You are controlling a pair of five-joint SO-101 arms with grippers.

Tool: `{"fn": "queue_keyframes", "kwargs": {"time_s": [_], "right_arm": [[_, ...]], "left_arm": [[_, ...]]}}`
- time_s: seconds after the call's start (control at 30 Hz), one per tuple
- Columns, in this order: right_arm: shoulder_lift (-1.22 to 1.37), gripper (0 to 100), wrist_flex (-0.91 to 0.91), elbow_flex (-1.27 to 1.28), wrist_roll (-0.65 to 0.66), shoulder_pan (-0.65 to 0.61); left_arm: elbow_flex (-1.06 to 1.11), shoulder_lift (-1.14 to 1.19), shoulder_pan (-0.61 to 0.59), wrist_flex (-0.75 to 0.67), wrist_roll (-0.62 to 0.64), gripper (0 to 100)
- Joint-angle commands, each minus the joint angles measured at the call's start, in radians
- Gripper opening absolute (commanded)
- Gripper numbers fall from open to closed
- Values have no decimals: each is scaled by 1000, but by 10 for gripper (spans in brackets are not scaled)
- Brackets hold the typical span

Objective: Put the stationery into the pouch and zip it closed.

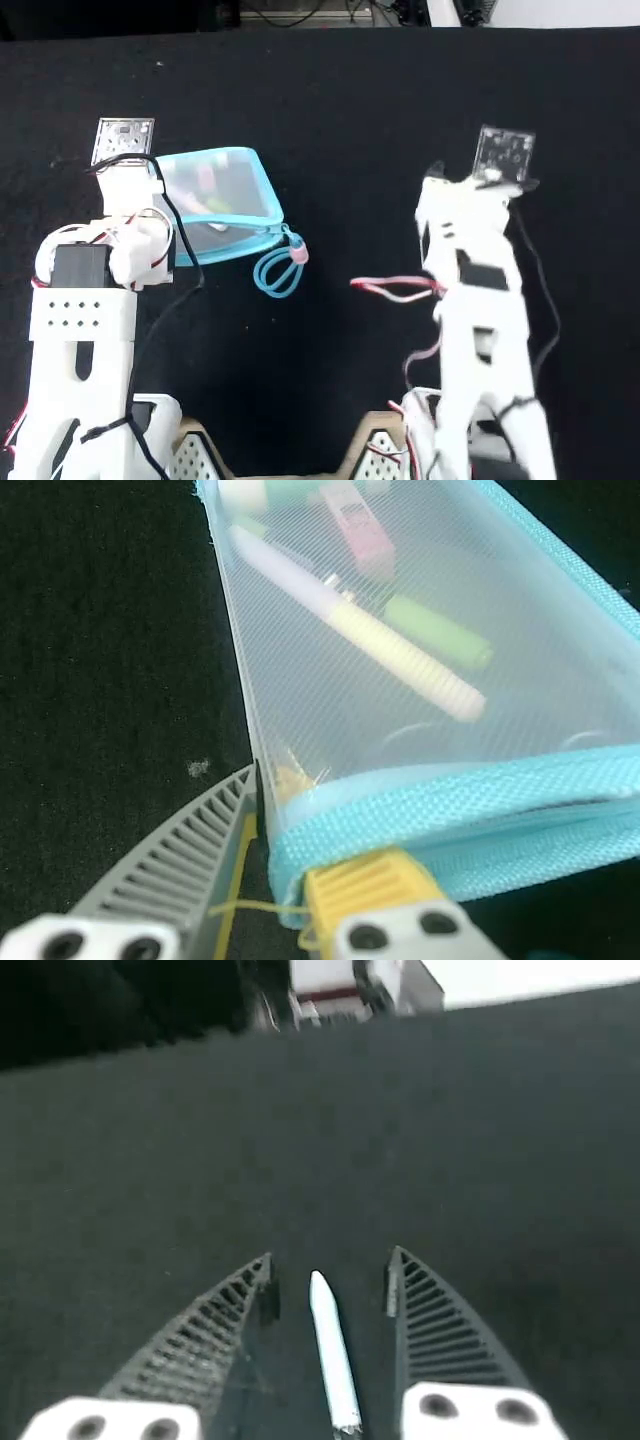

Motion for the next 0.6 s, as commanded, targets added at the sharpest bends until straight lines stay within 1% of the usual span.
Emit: {"fn": "queue_keyframes", "kwargs": {"time_s": [0.0, 0.1, 0.2, 0.3, 0.43, 0.57], "right_arm": [[131, 251, 6, -136, -8, 25], [226, 361, 48, -211, 9, 21], [305, 421, 143, -308, 63, 18], [374, 424, 192, -378, 78, 18], [469, 424, 201, -438, 81, -9], [567, 424, 203, -493, 146, -43]], "left_arm": [[13, 9, 8, -2, -8, 33], [13, 9, 8, -2, -8, 33], [13, 9, 8, -2, -8, 33], [13, 9, 8, -2, -8, 33], [13, 9, 8, -2, -8, 33], [13, 9, 8, 0, -8, 33]]}}
